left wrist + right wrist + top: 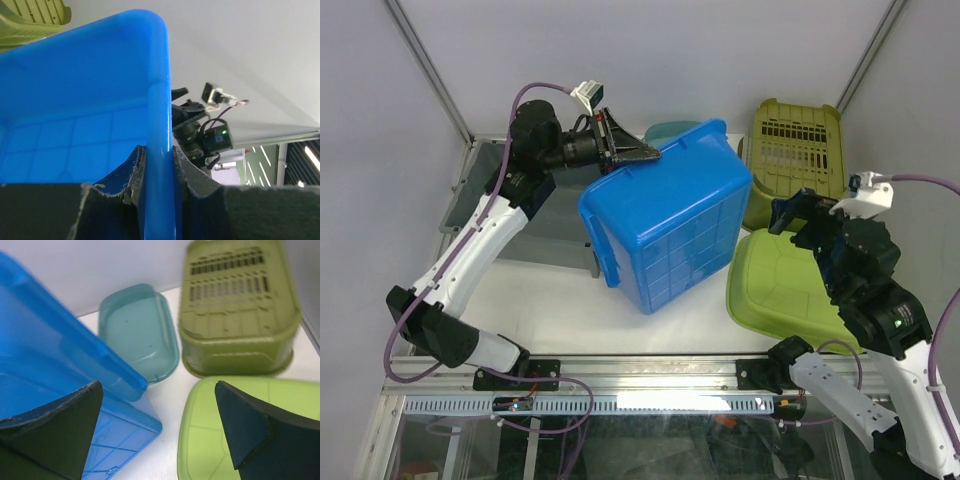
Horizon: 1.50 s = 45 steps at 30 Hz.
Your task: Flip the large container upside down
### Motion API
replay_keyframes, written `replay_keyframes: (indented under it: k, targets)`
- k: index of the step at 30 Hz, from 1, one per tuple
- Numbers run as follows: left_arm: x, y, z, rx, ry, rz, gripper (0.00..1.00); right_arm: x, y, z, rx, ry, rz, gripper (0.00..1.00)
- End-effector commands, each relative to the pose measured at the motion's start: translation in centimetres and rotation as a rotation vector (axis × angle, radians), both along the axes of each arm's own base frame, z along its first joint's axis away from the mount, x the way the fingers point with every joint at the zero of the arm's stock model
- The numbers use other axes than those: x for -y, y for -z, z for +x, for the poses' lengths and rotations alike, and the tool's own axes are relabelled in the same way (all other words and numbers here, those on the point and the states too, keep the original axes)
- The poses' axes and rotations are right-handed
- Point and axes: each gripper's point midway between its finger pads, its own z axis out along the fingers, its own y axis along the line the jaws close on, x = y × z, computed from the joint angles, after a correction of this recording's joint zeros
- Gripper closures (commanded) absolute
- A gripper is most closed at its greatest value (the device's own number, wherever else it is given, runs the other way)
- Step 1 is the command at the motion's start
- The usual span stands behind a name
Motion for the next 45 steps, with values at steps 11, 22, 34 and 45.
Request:
replay_keyframes:
  k: [11,22,34,45]
  targets:
    - [-1.4,5.9,0.6,0.021,0.421,0.054,1.00,-15.0,-7.3,2.5,0.067,-0.826,-0.163,0.02]
    - [-2.4,8.5,2.2,-0.024,0.443,0.063,1.00,-15.2,-4.4,7.8,-0.009,-1.216,0.138,0.02]
    - [-1.3,9.1,5.4,-0.050,0.442,0.061,1.00,-16.8,-0.8,6.1,-0.067,-1.518,0.375,0.27]
    - [-0.5,9.5,8.0,-0.041,0.393,0.064,0.83,-15.5,1.1,9.7,-0.214,-1.227,0.599,1.00]
